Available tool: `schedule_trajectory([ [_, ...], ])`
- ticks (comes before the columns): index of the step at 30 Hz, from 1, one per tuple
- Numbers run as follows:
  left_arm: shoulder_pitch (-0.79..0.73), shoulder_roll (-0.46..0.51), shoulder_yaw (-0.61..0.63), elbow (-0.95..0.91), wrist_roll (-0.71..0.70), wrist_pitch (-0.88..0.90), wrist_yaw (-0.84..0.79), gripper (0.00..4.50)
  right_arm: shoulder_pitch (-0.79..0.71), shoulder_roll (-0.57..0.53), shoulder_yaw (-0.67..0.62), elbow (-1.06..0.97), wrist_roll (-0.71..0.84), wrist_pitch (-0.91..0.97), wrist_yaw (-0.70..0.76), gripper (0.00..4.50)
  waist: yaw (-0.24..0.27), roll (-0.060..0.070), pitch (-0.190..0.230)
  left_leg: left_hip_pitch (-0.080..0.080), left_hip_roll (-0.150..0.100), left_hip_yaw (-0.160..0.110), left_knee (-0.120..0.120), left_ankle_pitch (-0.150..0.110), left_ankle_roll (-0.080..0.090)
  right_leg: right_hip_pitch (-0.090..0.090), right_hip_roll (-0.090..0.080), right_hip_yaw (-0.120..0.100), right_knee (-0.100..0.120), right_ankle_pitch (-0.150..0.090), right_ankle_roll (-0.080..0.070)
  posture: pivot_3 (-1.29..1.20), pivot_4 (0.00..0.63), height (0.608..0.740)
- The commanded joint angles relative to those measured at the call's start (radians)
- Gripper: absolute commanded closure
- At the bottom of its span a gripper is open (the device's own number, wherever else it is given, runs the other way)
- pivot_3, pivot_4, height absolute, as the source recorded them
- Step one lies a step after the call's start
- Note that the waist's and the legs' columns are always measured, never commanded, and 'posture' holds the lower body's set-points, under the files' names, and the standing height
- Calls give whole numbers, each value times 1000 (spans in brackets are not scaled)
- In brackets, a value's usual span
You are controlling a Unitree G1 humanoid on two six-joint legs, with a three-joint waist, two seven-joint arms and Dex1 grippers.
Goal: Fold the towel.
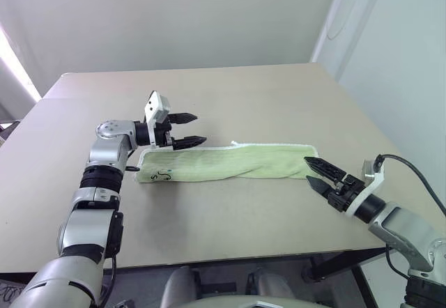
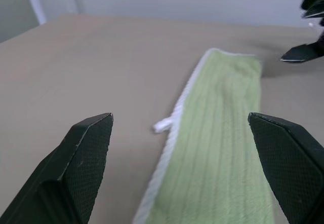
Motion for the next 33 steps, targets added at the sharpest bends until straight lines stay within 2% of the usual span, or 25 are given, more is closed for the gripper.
schedule_trajectory([
  [1,34,-11,-32,-74,-13,-34,-32,0,7,-1,31,-23,26,-80,-35,38,1,0,0,0,0,0,0,0,0,0,0,0,0,0,0,0,0,683],
  [5,71,-21,-60,-132,-14,-25,-26,0,4,-17,68,15,7,-167,-89,38,8,0,0,0,0,0,0,0,1,0,0,0,-3,2,-2,0,0,683],
  [18,70,15,-75,-164,-25,10,-70,0,-87,-15,101,166,-128,-287,-103,38,13,0,0,-1,0,0,0,0,1,1,0,0,-6,2,-1,0,0,683],
  [27,78,32,-101,-125,-8,-19,-78,0,-166,4,108,220,-251,-294,-80,38,13,0,0,0,0,0,0,2,3,2,0,0,-9,6,-4,0,0,683],
  [31,79,32,-102,-114,-6,-28,-77,0,-169,-3,114,208,-351,-303,-54,848,14,0,0,0,0,0,0,2,3,-1,0,0,-9,7,-4,0,0,683],
  [33,77,32,-101,-100,-1,-40,-73,0,-165,1,100,203,-376,-308,-53,1584,16,0,0,-1,0,0,0,2,3,-2,-1,0,-9,7,-4,0,0,683],
])
